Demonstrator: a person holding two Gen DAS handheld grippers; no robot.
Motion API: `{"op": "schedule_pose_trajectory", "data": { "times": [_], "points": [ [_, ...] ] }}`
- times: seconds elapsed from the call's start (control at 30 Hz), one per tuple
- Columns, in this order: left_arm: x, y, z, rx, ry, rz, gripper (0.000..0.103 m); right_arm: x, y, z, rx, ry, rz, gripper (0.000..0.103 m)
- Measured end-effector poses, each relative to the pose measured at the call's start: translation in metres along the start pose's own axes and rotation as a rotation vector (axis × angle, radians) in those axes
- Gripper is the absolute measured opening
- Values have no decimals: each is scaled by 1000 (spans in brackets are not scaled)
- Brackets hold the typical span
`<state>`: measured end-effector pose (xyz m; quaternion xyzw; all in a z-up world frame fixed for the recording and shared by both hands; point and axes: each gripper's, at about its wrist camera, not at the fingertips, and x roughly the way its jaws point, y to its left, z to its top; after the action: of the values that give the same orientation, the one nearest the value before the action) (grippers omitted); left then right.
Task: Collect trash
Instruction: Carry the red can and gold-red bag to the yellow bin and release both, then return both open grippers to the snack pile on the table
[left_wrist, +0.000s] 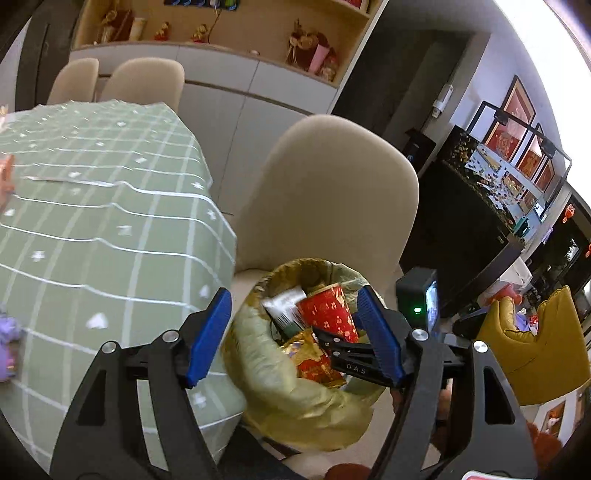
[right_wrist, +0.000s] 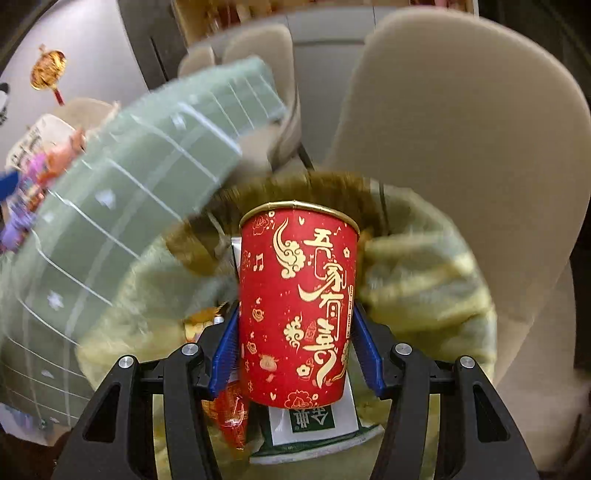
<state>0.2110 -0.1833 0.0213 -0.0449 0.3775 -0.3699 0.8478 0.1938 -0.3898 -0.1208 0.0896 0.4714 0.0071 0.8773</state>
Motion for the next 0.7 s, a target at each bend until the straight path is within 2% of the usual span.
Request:
{"op": "schedule_pose_trajectory", "data": {
  "times": [0.17, 0.27, 0.4, 0.6, 0.7],
  "points": [
    [-16, 15, -5, -2, -23, 16, 71, -11, -2, -6, 60, -41, 19, 55],
    [-22, 26, -8, -18, -32, 19, 71, -25, 3, -10, 27, -89, -39, 61],
    [-31, 38, -9, -40, -46, 24, 72, -47, 16, -10, -19, -146, -87, 62],
    [-50, 50, -11, -38, -70, 34, 72, -82, 31, -4, -24, -204, -34, 62],
    [-70, 61, -13, -30, -98, 62, 72, -97, 56, 10, -55, -249, 10, 62]
  ]
}}
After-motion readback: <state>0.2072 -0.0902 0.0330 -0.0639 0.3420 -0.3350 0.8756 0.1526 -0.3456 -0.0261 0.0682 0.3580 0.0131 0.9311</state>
